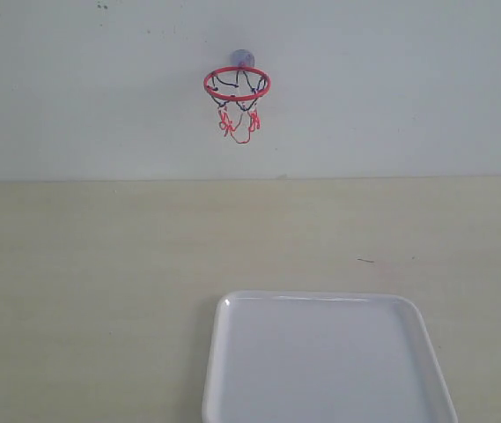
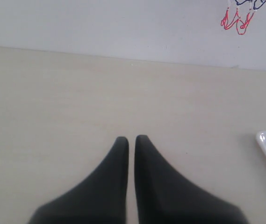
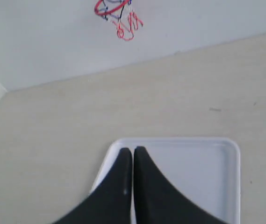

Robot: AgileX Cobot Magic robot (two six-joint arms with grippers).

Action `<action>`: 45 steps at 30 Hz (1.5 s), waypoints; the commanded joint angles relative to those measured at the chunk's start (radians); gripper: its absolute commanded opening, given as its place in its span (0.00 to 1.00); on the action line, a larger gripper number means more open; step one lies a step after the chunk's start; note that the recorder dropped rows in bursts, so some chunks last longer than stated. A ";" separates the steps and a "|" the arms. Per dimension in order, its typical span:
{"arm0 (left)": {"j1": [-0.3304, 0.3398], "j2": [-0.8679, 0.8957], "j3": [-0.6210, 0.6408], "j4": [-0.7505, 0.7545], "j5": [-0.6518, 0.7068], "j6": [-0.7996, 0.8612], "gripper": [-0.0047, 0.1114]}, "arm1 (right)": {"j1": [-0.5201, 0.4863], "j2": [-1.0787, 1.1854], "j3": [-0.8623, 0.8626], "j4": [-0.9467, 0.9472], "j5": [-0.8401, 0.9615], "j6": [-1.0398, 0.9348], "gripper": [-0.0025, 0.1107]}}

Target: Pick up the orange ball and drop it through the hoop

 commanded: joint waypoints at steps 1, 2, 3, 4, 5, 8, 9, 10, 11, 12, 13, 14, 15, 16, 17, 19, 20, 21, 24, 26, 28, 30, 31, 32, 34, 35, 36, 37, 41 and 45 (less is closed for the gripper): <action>0.003 -0.004 0.003 0.003 -0.003 -0.008 0.08 | 0.001 -0.126 0.075 -0.002 -0.083 -0.014 0.02; 0.003 -0.004 0.003 0.003 -0.003 -0.008 0.08 | 0.001 -0.145 0.090 -0.002 -0.087 -0.014 0.02; 0.003 -0.004 0.003 0.003 -0.003 -0.008 0.08 | 0.001 -0.183 0.123 0.003 -0.100 -0.012 0.02; 0.003 -0.004 0.003 0.003 -0.003 -0.008 0.08 | 0.001 -0.193 0.134 0.003 -0.105 -0.007 0.02; 0.003 -0.004 0.003 0.003 -0.003 -0.008 0.08 | 0.001 -0.202 0.161 0.003 -0.132 -0.006 0.02; 0.003 -0.004 0.003 0.003 -0.003 -0.008 0.08 | 0.001 -0.199 0.240 0.049 -0.241 -0.005 0.02; 0.003 -0.004 0.003 0.003 -0.003 -0.008 0.08 | 0.001 -0.198 0.276 0.102 -0.278 0.000 0.02; 0.003 -0.004 0.003 0.003 -0.003 -0.008 0.08 | 0.001 -0.198 0.302 0.136 -0.310 0.009 0.02; 0.003 -0.004 0.003 0.003 -0.003 -0.008 0.08 | 0.001 -0.198 0.338 0.174 -0.342 0.023 0.02; 0.003 -0.004 0.003 0.003 -0.003 -0.008 0.08 | 0.001 -0.203 0.357 0.184 -0.363 0.044 0.02; 0.003 -0.004 0.003 0.003 -0.003 -0.008 0.08 | 0.001 -0.231 0.357 0.183 -0.382 0.070 0.02; 0.003 -0.004 0.003 0.003 -0.003 -0.008 0.08 | 0.001 -0.257 0.357 0.176 -0.386 0.062 0.02; 0.003 -0.004 0.003 0.003 -0.003 -0.008 0.08 | 0.001 -0.279 0.357 0.169 -0.386 0.041 0.02; 0.003 -0.004 0.003 0.003 -0.003 -0.008 0.08 | 0.001 -0.301 0.357 0.169 -0.393 0.015 0.02; 0.003 -0.004 0.003 0.003 -0.003 -0.008 0.08 | 0.001 -0.318 0.357 0.169 -0.393 -0.012 0.02; 0.003 -0.004 0.003 0.003 -0.003 -0.008 0.08 | 0.001 -0.356 0.357 0.169 -0.393 -0.069 0.02; 0.003 -0.004 0.003 0.003 -0.003 -0.008 0.08 | 0.001 -0.375 0.357 0.163 -0.391 -0.080 0.02; 0.003 -0.004 0.003 0.003 -0.003 -0.008 0.08 | 0.001 -0.398 0.357 0.137 -0.389 -0.081 0.02; 0.003 -0.004 0.003 0.003 -0.003 -0.005 0.08 | 0.001 -0.429 0.357 -0.056 -0.327 -0.043 0.02; 0.003 -0.004 0.003 0.003 -0.003 -0.005 0.08 | 0.001 -0.429 0.357 -0.178 -0.267 0.028 0.02; 0.003 -0.004 0.003 0.003 -0.003 -0.005 0.08 | 0.001 -0.429 0.357 -0.285 -0.217 0.104 0.02; 0.003 -0.004 0.003 0.003 -0.003 -0.005 0.08 | 0.001 -0.429 0.357 -0.390 -0.189 0.196 0.02; 0.003 -0.004 0.003 0.003 -0.003 -0.005 0.08 | 0.001 -0.429 0.357 -0.436 -0.181 0.244 0.02; 0.003 -0.004 0.003 0.003 -0.003 -0.005 0.08 | 0.001 -0.429 0.357 -0.499 -0.171 0.299 0.02; 0.003 -0.004 0.003 0.003 -0.003 -0.005 0.08 | 0.001 -0.429 0.357 -0.633 -0.152 0.442 0.02; 0.003 -0.004 0.003 0.003 -0.003 -0.005 0.08 | 0.001 -0.429 0.357 -0.689 -0.143 0.520 0.02; 0.003 -0.004 0.003 0.003 -0.003 -0.005 0.08 | 0.001 -0.429 0.357 -0.767 -0.130 0.594 0.02; 0.003 -0.004 0.003 0.003 -0.003 -0.005 0.08 | 0.001 -0.429 0.357 -0.812 -0.110 0.657 0.02; 0.003 -0.004 0.003 0.003 -0.003 -0.005 0.08 | 0.001 -0.429 0.357 -0.880 -0.080 0.720 0.02; 0.003 -0.004 0.003 0.003 -0.003 -0.005 0.08 | 0.001 -0.429 0.357 -0.877 -0.080 0.720 0.02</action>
